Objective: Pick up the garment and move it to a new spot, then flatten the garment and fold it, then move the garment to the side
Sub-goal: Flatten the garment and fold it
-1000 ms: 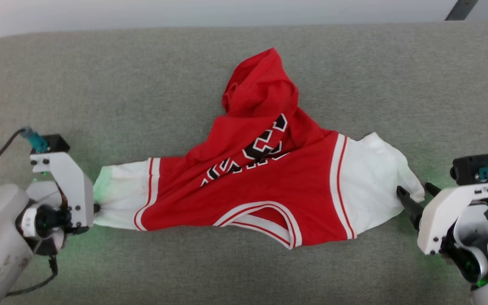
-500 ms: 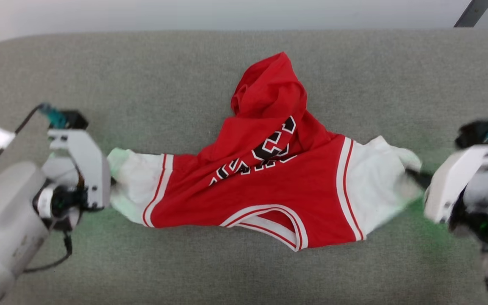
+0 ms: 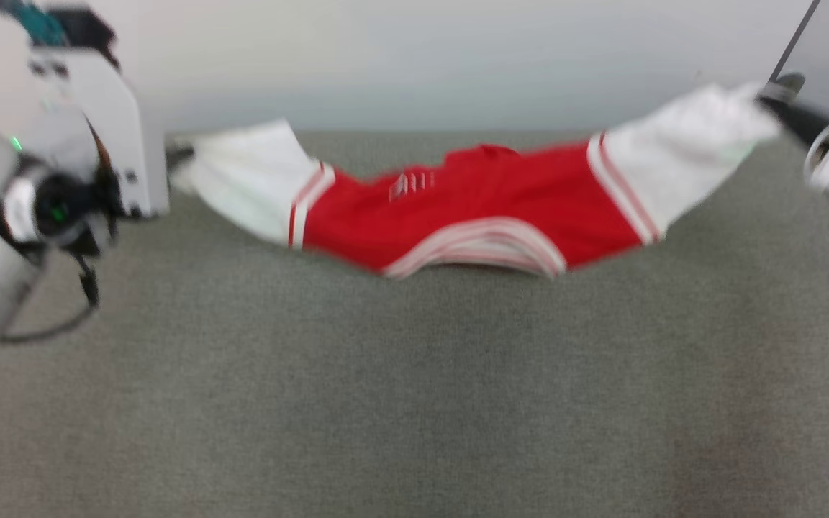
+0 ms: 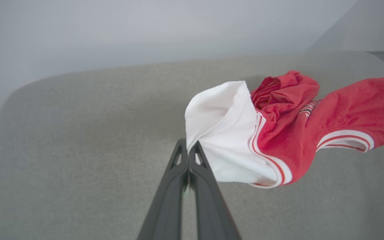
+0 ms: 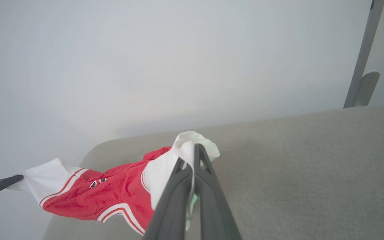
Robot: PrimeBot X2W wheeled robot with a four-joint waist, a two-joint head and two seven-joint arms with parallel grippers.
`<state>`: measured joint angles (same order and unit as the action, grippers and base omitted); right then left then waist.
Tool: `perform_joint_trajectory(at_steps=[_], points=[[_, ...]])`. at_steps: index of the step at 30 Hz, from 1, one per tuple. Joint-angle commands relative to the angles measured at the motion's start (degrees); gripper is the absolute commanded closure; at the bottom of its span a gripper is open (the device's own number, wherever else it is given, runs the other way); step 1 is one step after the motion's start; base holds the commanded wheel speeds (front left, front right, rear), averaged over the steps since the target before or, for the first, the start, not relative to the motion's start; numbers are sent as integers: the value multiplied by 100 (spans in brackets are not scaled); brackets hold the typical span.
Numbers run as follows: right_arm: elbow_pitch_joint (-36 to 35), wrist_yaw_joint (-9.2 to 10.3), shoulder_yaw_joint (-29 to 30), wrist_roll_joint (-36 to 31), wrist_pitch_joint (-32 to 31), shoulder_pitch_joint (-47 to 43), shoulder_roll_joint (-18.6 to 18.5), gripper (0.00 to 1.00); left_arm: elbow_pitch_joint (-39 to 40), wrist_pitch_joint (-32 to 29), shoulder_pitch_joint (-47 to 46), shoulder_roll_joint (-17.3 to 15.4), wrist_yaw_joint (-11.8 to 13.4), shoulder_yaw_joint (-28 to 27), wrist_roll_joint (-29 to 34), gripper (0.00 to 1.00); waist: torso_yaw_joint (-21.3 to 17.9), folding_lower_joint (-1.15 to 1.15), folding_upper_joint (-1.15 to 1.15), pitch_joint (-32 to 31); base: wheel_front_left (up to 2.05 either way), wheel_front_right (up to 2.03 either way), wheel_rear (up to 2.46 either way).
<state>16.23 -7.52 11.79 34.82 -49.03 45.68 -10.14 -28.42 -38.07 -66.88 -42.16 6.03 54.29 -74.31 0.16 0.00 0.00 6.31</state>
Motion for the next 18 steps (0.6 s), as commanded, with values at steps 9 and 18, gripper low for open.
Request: perform_joint_trajectory(at_steps=[9,18], points=[[1095,6,585,-1090,1120,1438,121,100,-434,133,-1099,108,14,-248,313,100,-6,0,0,-626,0,0,0],[1841,6,211,-1472,1794,1898,46,100,-987,518,-1499,306,-236,-215,605,100,-9,0,0,-690,0,0,0]])
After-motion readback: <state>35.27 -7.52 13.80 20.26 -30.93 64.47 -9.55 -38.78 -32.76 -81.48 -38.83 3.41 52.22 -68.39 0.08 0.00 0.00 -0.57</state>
